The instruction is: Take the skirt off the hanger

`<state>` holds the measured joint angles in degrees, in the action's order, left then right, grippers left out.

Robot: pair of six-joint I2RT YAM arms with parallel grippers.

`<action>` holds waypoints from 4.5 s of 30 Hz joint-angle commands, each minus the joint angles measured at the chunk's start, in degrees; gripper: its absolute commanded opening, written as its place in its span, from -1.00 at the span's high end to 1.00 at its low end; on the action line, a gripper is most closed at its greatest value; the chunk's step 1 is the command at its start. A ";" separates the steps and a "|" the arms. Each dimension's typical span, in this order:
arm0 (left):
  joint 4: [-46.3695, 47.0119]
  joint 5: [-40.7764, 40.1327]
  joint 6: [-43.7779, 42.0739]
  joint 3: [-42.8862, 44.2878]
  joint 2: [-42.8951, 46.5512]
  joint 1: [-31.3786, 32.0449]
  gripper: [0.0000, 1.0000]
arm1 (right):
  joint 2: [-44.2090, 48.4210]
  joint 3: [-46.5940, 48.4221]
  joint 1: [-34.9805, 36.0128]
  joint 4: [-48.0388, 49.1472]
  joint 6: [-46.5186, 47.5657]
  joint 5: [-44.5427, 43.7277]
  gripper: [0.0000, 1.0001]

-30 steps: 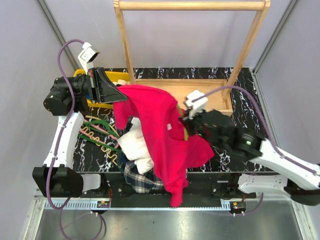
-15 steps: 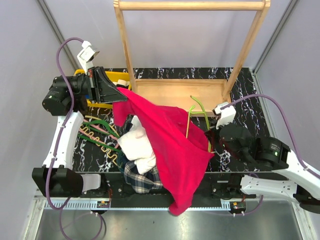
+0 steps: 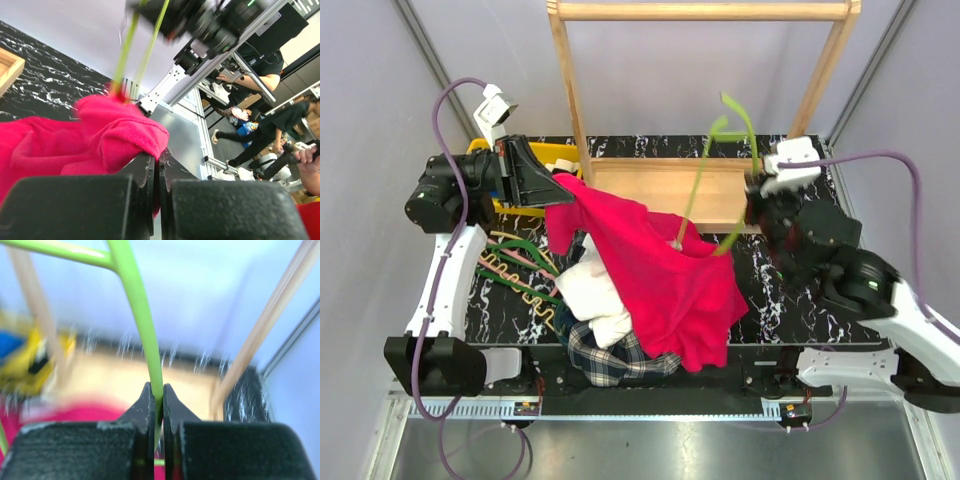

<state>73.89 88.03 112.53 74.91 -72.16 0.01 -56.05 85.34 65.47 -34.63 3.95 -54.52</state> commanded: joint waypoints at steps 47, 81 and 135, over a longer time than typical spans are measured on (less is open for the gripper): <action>-10.67 -5.58 -22.95 -13.81 12.39 5.16 1.00 | -4.77 19.95 -5.53 32.96 25.32 -5.42 1.00; -114.93 -64.39 -130.46 14.38 24.33 5.80 -0.97 | -29.35 40.50 -5.53 11.89 2.40 9.59 1.00; -128.38 -67.11 -126.51 21.85 21.54 4.21 -0.97 | -45.40 50.28 -1.22 -24.59 -15.02 12.18 -0.99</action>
<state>-58.04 26.06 -15.99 95.35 -47.75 4.49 -117.84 134.58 63.94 -47.00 -8.12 -25.26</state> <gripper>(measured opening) 0.985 0.994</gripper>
